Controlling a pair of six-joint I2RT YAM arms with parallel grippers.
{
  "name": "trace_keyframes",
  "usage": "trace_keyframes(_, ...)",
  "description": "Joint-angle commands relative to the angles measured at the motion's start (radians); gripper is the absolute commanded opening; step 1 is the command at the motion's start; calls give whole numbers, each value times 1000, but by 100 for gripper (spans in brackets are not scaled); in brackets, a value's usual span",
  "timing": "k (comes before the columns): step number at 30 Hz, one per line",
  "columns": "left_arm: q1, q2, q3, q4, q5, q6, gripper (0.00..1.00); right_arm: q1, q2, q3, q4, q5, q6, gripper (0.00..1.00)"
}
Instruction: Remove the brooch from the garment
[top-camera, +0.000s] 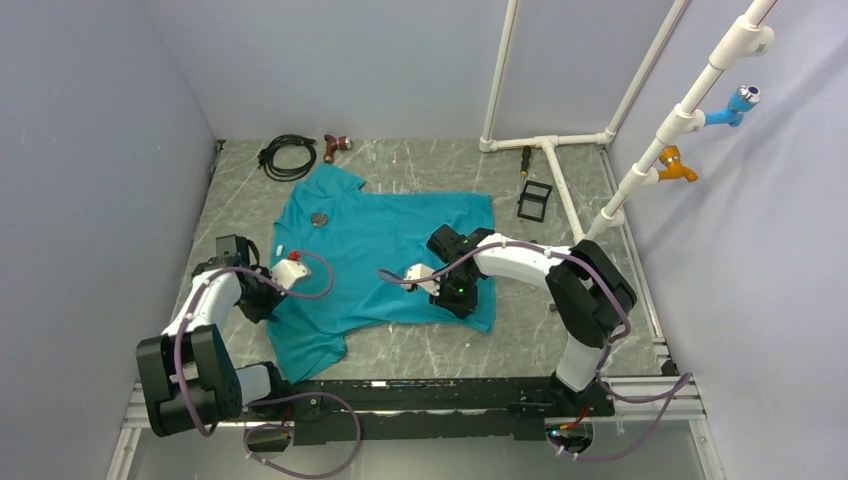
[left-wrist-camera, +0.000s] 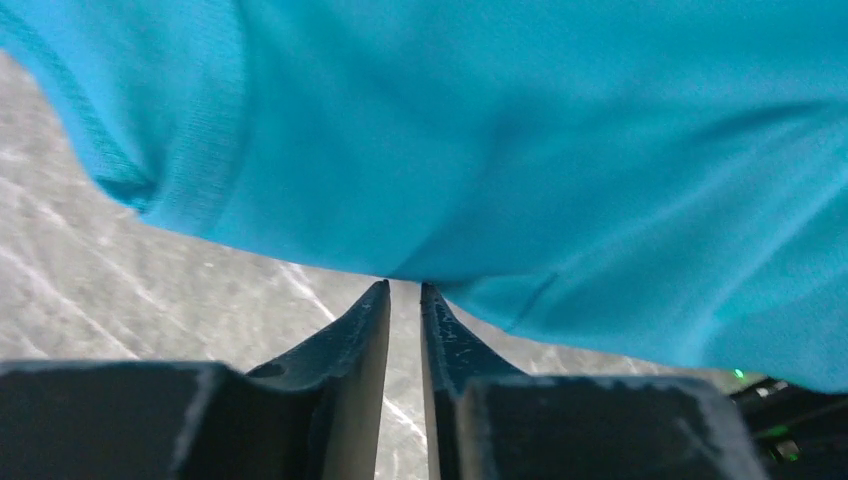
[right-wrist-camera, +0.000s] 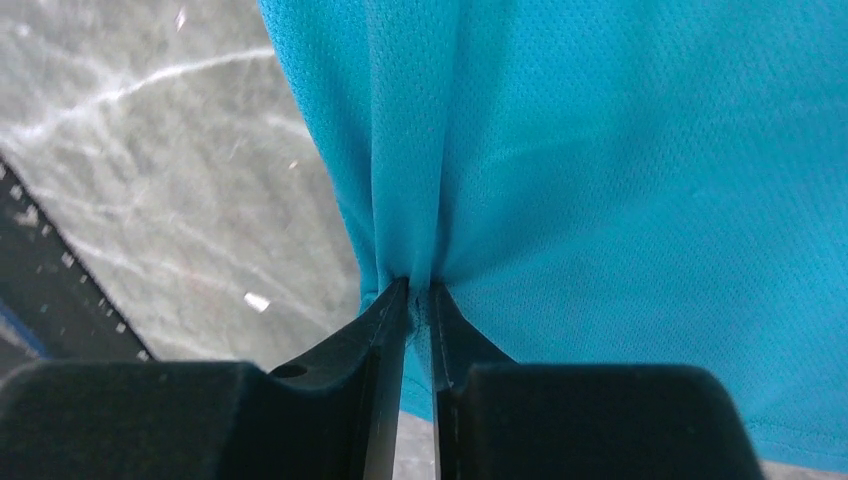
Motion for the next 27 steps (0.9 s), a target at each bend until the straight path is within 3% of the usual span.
trace_keyframes(1, 2, -71, -37, -155, 36, 110, 17, 0, 15, -16, -225, -61, -70, 16)
trace_keyframes(5, 1, -142, -85, -224, 33, 202, 0, 0, 10, -35, -289, -75, -112, 14)
trace_keyframes(11, 4, -168, -43, -319, 64, 223, 0, -1, -2, -58, -330, -79, -132, 12)
trace_keyframes(12, 8, -154, -5, -320, 89, 185, 10, -3, -12, -56, -324, -73, -128, 15)
trace_keyframes(14, 25, -109, 80, -319, 156, 117, 57, -10, -26, -41, -322, -72, -117, 24)
trace_keyframes(15, 29, -88, 115, -298, 179, 75, 70, -17, -29, -33, -320, -72, -104, 33)
trace_keyframes(17, 27, -42, 155, -219, 201, -6, 85, -39, -33, -12, -322, -81, -87, 40)
trace_keyframes(21, 24, 72, 205, -56, 175, -180, 84, -122, -16, 38, -331, -115, -61, 46)
trace_keyframes(27, -2, 231, 223, 95, 88, -309, 76, -184, 44, 78, -284, -126, -13, 47)
